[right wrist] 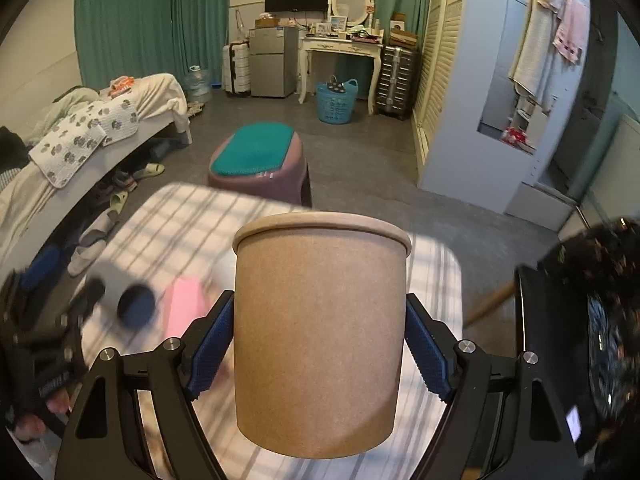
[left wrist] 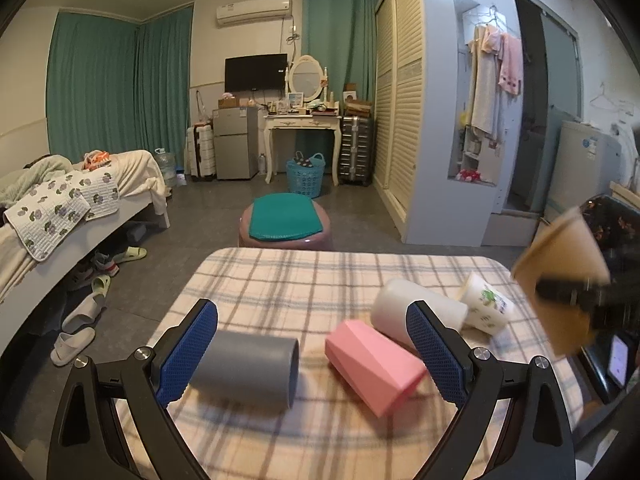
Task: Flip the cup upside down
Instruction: 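Lift the brown cup with the right gripper and rotate it rim-down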
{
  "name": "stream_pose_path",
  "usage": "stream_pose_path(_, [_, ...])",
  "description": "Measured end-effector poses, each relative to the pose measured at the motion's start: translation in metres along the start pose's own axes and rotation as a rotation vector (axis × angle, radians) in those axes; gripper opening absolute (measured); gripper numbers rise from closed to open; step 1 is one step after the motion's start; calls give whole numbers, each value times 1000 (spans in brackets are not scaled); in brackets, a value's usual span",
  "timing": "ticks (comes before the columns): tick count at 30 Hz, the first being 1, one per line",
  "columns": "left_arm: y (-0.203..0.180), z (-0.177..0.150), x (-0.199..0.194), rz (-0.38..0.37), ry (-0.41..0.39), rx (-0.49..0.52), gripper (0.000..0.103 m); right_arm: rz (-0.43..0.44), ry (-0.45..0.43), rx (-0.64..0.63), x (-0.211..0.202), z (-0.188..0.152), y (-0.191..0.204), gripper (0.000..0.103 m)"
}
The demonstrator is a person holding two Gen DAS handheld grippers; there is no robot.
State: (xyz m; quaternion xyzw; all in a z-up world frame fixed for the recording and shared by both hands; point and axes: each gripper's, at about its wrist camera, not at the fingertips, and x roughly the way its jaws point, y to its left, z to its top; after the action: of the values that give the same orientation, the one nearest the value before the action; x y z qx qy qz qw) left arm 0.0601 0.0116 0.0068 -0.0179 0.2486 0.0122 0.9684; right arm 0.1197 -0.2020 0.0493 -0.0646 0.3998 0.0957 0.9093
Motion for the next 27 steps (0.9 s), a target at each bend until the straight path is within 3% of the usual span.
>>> stream_pose_path(6, [-2,-20,-21,-2,-13,-6,98,8,53,71,2,-61,30,80])
stream_pose_path(12, [-6,-42,-21,6,14,6,98,3,91,153,26,-95,34,80])
stream_pose_path(27, [-9,-62,3,-2,79,14,98,-24,107,202,70,-105,28,81])
